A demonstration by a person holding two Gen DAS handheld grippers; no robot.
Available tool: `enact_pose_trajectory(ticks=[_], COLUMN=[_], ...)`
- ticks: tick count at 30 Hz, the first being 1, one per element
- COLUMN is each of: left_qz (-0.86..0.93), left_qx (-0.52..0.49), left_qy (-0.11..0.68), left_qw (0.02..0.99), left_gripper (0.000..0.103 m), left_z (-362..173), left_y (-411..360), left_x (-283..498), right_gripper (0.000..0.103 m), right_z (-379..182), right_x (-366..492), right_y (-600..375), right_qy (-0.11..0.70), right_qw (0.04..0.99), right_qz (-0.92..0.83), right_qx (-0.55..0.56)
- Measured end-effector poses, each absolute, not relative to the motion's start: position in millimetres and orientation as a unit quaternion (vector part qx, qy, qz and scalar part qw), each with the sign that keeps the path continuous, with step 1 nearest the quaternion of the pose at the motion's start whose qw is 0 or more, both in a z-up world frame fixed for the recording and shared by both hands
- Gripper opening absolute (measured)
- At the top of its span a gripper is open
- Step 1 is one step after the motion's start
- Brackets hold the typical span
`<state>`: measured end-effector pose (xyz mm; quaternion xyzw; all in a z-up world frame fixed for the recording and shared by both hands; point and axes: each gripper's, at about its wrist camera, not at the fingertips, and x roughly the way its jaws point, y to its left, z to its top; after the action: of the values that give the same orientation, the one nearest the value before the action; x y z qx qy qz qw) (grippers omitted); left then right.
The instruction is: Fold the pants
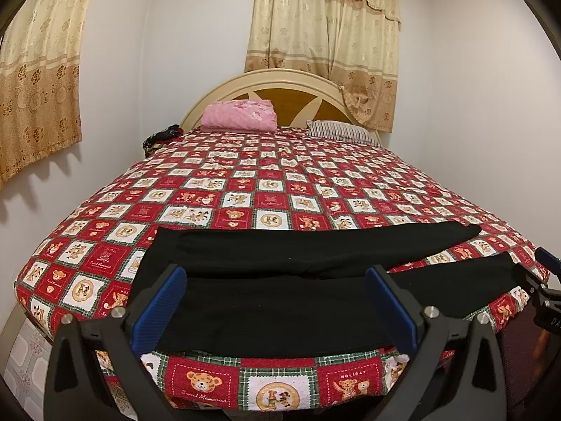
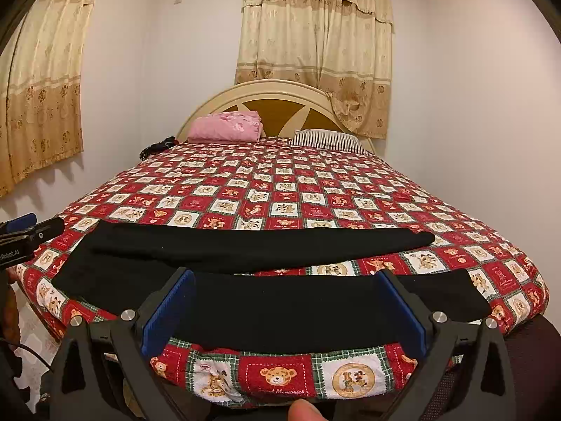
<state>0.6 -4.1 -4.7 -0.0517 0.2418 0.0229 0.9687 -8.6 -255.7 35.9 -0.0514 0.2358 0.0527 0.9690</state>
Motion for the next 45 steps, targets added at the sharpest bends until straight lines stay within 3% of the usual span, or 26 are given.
enact_pose_trajectory(ticks=[45], left_qz=[0.031], left_qx=[-0.046], left_qy=[0.240], left_qw=[0.969], left_gripper=[0.103], left_z=[-8.1], left_y=[8.3], left_x=[0.6], right_gripper=[0.102], right_z=[28.9], right_x=[-4.4], right_y=[-256.4], right_qy=[0.247], right_qw=[0.966], right_qz=[0.051], right_qx=[-0.051])
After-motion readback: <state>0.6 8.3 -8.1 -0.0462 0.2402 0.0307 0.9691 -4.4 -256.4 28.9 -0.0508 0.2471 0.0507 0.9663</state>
